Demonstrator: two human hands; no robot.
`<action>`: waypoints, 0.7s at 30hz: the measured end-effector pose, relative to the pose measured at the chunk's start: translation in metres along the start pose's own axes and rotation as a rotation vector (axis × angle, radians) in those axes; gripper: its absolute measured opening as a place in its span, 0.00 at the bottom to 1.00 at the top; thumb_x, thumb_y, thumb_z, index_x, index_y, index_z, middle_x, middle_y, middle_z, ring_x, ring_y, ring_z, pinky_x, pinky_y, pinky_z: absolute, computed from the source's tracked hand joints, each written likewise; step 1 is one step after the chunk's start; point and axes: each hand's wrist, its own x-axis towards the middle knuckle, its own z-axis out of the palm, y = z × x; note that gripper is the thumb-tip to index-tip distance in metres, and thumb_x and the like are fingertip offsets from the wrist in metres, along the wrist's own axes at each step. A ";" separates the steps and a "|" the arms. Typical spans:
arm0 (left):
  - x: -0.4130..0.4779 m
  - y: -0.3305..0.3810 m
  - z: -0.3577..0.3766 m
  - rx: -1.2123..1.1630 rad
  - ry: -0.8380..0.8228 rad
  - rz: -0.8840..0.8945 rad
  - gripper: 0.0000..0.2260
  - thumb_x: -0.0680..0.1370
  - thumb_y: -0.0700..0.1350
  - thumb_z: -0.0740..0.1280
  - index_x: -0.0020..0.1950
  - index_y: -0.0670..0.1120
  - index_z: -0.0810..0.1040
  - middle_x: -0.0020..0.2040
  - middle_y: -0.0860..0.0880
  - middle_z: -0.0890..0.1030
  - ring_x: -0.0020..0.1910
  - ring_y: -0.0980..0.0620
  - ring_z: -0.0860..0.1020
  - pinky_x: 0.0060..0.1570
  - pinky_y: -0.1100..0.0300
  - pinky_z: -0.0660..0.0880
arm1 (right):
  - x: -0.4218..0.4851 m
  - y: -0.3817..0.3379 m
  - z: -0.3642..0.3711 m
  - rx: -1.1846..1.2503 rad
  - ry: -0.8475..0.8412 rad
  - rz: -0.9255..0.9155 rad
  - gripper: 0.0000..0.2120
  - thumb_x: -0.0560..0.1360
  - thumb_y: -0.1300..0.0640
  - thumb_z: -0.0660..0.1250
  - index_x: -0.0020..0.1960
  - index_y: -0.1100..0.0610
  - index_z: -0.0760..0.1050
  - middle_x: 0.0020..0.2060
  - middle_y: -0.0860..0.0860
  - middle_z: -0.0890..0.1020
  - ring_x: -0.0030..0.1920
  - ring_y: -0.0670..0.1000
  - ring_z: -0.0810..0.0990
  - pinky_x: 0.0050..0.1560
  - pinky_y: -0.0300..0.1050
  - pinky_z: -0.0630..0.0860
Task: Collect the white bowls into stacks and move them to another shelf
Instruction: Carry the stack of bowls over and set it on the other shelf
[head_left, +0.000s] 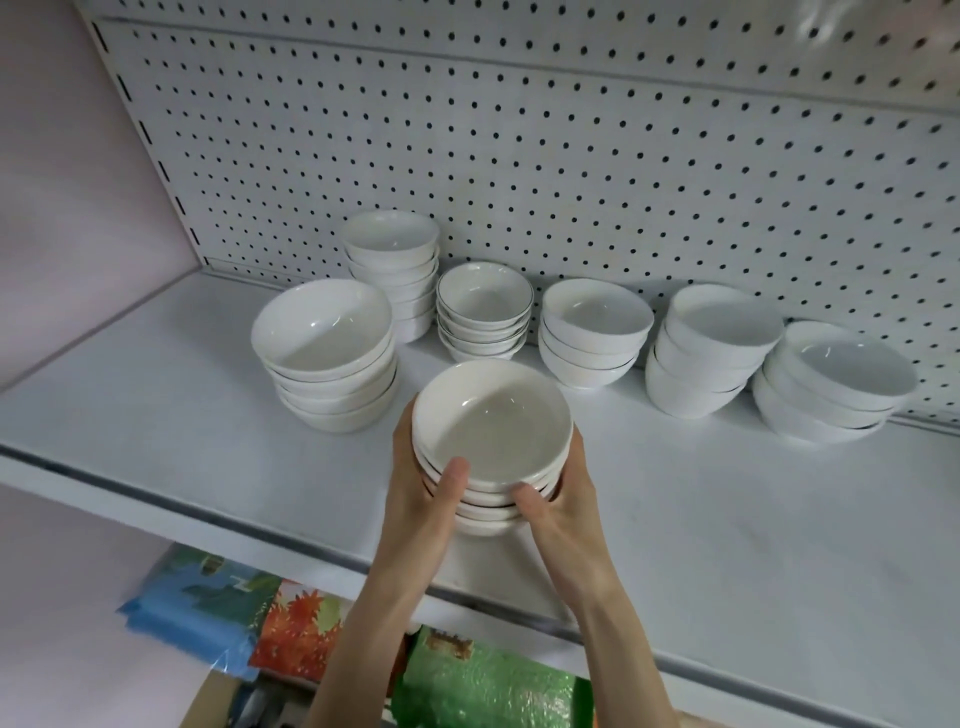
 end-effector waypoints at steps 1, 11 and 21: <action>0.002 -0.001 0.000 0.000 0.003 0.002 0.38 0.66 0.61 0.63 0.73 0.46 0.61 0.64 0.54 0.73 0.57 0.69 0.75 0.51 0.75 0.70 | 0.002 0.002 0.001 -0.009 0.003 -0.001 0.47 0.62 0.40 0.75 0.75 0.55 0.59 0.68 0.53 0.73 0.67 0.49 0.72 0.68 0.48 0.71; 0.033 -0.012 -0.001 -0.019 0.011 0.038 0.41 0.68 0.60 0.67 0.74 0.40 0.60 0.67 0.51 0.72 0.62 0.65 0.74 0.56 0.72 0.70 | 0.026 0.017 0.013 0.051 0.060 -0.029 0.51 0.61 0.41 0.77 0.74 0.59 0.58 0.67 0.57 0.73 0.66 0.53 0.73 0.65 0.46 0.73; 0.068 -0.021 0.001 -0.014 0.012 0.040 0.26 0.72 0.56 0.62 0.68 0.50 0.63 0.61 0.64 0.75 0.61 0.68 0.73 0.57 0.72 0.69 | 0.061 0.016 0.020 0.030 0.031 0.011 0.50 0.61 0.40 0.78 0.75 0.56 0.58 0.69 0.57 0.71 0.69 0.56 0.71 0.68 0.52 0.69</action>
